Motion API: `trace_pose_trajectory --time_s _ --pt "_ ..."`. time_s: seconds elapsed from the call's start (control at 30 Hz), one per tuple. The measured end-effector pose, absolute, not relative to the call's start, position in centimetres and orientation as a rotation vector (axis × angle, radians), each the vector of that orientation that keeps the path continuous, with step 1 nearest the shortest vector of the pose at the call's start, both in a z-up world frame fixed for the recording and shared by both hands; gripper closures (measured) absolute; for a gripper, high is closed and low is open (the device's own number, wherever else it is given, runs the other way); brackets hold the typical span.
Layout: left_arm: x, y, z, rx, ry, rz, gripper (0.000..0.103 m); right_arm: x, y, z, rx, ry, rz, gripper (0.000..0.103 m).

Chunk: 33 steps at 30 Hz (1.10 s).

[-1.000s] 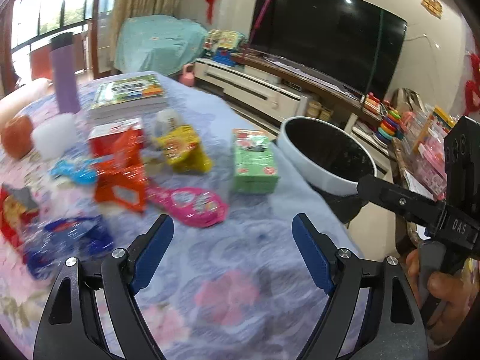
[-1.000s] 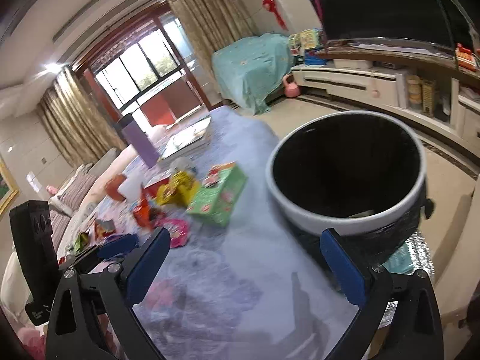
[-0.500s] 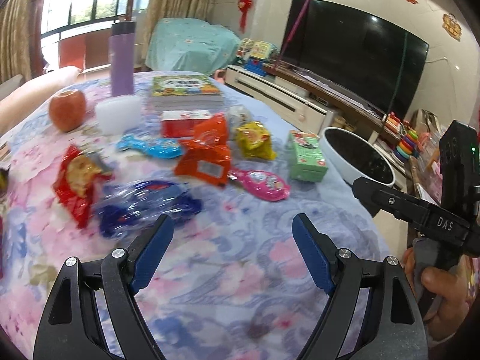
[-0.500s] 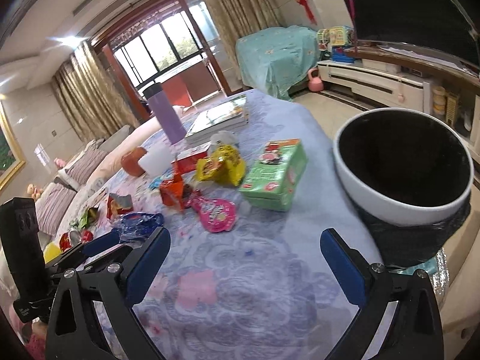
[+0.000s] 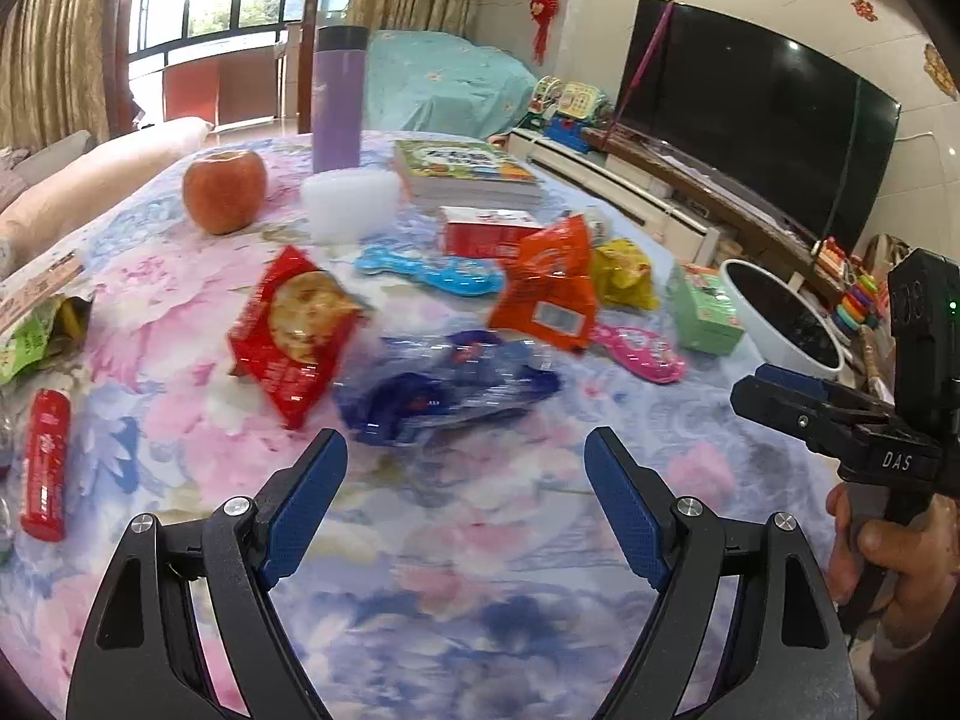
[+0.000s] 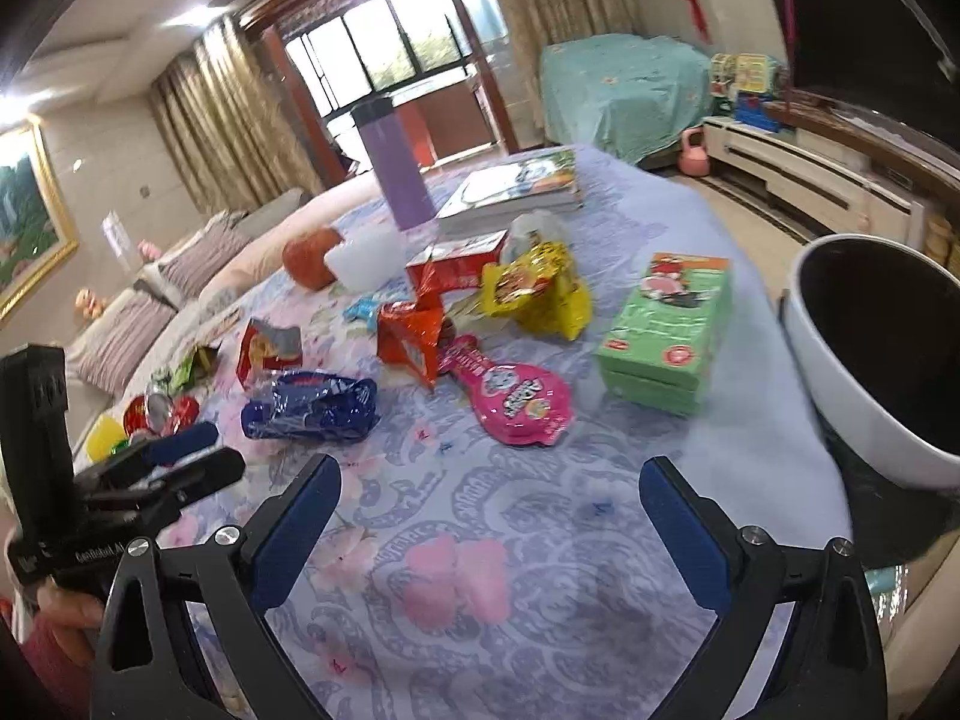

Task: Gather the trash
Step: 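Move both open tools back over the table, then grasp the blue plastic bag with the left tool while the right tool grasps the pink lollipop package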

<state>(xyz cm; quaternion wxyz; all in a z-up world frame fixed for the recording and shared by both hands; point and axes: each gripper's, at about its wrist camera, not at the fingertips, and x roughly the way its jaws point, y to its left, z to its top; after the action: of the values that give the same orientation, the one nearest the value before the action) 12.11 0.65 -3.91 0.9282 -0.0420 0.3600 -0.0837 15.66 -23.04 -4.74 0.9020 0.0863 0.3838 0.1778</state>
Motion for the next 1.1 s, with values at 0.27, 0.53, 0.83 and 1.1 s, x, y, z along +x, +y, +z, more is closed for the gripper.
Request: trace_pose_trajectory --time_s 0.27,0.53,0.83,1.1 --pt "15.0 2.3 -4.6 -0.092 0.78 -0.173 0.019 18.5 -21.4 -6.1 0.101 0.832 0.38 0.005" --pt "17.7 2.2 -5.7 -0.127 0.808 -0.182 0.019 20.9 -20.8 -6.9 0.035 0.864 0.373 0.013" --pt "18.2 1.5 -6.8 -0.113 0.853 -0.229 0.073 20.8 -21.5 -7.5 0.034 0.892 0.357 0.058" --pt "16.4 1.2 -6.3 -0.124 0.827 -0.251 0.077 18.1 -23.1 -6.7 0.117 0.87 0.376 0.058"
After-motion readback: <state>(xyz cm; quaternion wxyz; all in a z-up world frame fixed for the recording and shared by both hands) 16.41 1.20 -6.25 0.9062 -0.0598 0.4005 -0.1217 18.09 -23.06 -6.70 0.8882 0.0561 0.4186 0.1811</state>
